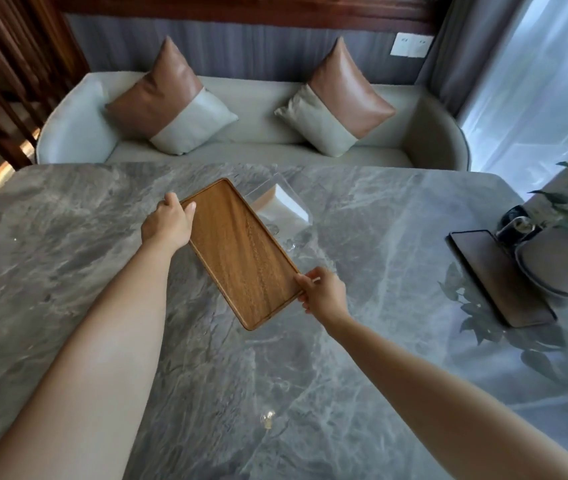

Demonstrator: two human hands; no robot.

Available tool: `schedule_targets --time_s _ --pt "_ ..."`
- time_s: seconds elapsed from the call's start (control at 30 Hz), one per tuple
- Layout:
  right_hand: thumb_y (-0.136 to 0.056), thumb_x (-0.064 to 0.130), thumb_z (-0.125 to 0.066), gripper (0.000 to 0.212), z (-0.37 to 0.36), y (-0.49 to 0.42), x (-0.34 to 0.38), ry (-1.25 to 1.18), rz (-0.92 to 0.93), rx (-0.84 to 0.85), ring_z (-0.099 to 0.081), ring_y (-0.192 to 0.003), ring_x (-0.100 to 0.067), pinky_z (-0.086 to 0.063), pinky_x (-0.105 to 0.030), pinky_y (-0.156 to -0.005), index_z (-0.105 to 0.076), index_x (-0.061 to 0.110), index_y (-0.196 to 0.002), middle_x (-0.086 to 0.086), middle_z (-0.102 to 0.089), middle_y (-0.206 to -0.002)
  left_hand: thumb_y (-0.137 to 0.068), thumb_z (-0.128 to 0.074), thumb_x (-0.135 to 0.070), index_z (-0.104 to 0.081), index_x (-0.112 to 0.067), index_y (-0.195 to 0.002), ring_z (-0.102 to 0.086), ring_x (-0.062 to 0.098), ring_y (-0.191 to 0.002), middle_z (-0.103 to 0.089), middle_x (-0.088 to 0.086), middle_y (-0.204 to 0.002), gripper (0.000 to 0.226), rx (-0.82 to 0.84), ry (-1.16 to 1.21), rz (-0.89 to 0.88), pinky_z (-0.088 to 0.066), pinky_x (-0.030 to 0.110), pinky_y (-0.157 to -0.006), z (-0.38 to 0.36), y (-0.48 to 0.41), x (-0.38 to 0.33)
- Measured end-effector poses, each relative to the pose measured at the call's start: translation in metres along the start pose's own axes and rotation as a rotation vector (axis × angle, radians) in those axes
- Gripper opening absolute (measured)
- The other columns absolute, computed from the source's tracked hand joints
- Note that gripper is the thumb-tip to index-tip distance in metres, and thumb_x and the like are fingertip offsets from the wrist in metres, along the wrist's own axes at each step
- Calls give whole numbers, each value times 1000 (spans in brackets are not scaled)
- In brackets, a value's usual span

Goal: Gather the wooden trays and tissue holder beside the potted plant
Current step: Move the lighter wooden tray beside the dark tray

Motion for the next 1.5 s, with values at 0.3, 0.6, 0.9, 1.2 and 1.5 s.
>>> schedule_targets --time_s 0.3,0.6,0.9,1.2,1.5 --pt "-91 21 -57 25 101 -11 -7 -103 48 -131 -52 -48 -12 -42 -24 -46 -48 18 -67 -3 -56 -59 -101 -29 -36 -32 4 -133 -48 46 -122 -46 30 -137 51 -44 -37 -160 -42 51 -96 13 11 -131" --pt "-90 21 -57 27 218 -26 -73 -94 -56 -324 -51 -45 -13 -43 -25 -45 -47 13 -67 -3 -56 -55 -101 -30 -36 -35 4 -129 -48 46 -123 -47 30 -136 50 109 -40 -326 -41 50 -96 -63 32 -279" --pt "-89 24 -59 30 284 -42 -162 -131 -273 -445 -60 -67 -26 -56 -50 -73 -47 14 -64 -9 -63 -65 -101 -28 -38 -27 1 -138 -45 42 -127 -41 25 -143 53 316 -118 -357 -40 46 -99 -163 65 -374" --pt "-89 32 -56 29 311 -59 -228 -108 -459 -466 -65 -83 -38 -57 -49 -77 -43 19 -66 -23 -68 -90 -100 -30 -38 -26 2 -141 -38 41 -134 -35 26 -147 57 461 -178 -347 -34 47 -107 -244 87 -405" --pt "-89 34 -55 26 306 -72 -248 -113 -538 -448 -66 -82 -34 -57 -50 -77 -51 11 -77 -21 -68 -90 -100 -32 -37 -25 3 -142 -34 42 -135 -32 27 -148 58 484 -195 -344 -32 48 -109 -276 82 -411"
Point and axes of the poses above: each hand's wrist, its own y-axis away from the middle knuckle, its own z-axis out of the back of the hand, x = y × z, the point moved 5 cm from there along -y, towards the middle knuckle
